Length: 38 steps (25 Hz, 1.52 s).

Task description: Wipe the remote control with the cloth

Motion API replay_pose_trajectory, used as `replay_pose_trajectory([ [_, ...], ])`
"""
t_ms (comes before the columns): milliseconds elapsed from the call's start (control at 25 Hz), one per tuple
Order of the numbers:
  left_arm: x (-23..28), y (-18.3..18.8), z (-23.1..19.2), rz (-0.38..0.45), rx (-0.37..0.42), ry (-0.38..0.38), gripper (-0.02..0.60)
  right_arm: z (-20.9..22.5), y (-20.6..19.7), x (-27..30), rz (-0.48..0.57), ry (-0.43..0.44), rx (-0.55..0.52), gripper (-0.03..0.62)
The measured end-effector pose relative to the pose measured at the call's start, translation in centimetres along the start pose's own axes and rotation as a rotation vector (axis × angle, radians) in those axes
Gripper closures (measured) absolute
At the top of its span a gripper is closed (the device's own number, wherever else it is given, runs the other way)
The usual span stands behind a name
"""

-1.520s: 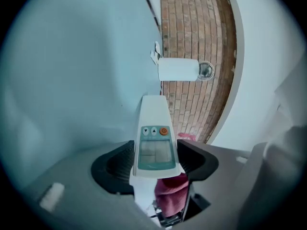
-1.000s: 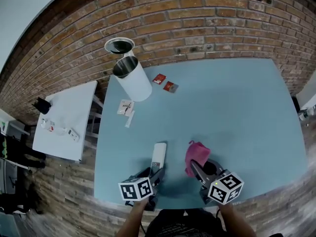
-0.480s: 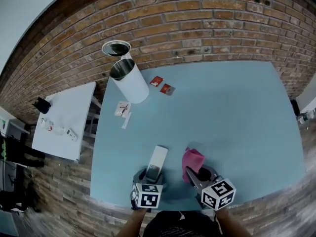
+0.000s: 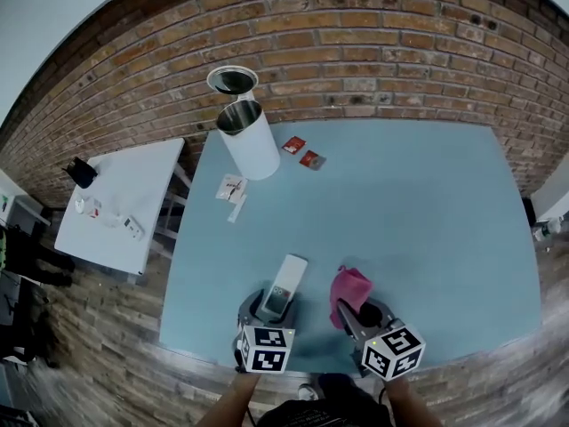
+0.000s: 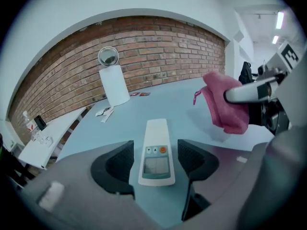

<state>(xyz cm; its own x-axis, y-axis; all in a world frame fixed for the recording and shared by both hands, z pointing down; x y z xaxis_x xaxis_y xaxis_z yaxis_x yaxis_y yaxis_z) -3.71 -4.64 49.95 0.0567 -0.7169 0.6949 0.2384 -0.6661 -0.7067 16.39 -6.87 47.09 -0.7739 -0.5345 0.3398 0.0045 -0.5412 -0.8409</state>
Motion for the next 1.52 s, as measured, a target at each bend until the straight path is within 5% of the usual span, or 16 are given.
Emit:
replay_pose_trajectory([
  [400, -7.9, 1.8, 4.1, 0.225, -0.121, -0.192, 0.327, -7.2, -0.5, -1.9, -0.003, -0.016, -0.067, 0.517],
  [640, -12.7, 0.6, 5.1, 0.318, -0.128, -0.179, 0.372, -10.9, -0.9, -4.4, 0.011, -0.078, -0.106, 0.517],
  [680, -13.4, 0.3, 4.9, 0.333, -0.132, -0.152, 0.441, -11.4, -1.1, -4.8, 0.013, -0.086, -0.113, 0.517],
  [720, -14.1, -0.1, 4.8, 0.346, -0.136, -0.130, 0.579, -12.0, -1.2, -5.3, 0.014, -0.092, -0.118, 0.517],
  [1520, -19.9, -4.0, 5.6, 0.410, -0.174, -0.150, 0.580, -17.3, -3.9, -9.2, 0.026, -0.159, -0.196, 0.519],
])
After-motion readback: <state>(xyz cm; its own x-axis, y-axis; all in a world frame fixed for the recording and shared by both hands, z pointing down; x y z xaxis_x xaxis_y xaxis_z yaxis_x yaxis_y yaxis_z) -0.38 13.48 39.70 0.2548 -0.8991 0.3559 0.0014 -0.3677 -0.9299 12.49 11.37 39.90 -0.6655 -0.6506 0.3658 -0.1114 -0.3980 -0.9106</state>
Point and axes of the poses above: the fingertips, and each gripper's own axes: x forward along the fingers, z to its right, y out of its top, the point moved 6 cm from there along -x, backward along the fingers, and after that the axes turned 2 degrees about -z, right-handed, at the moved point
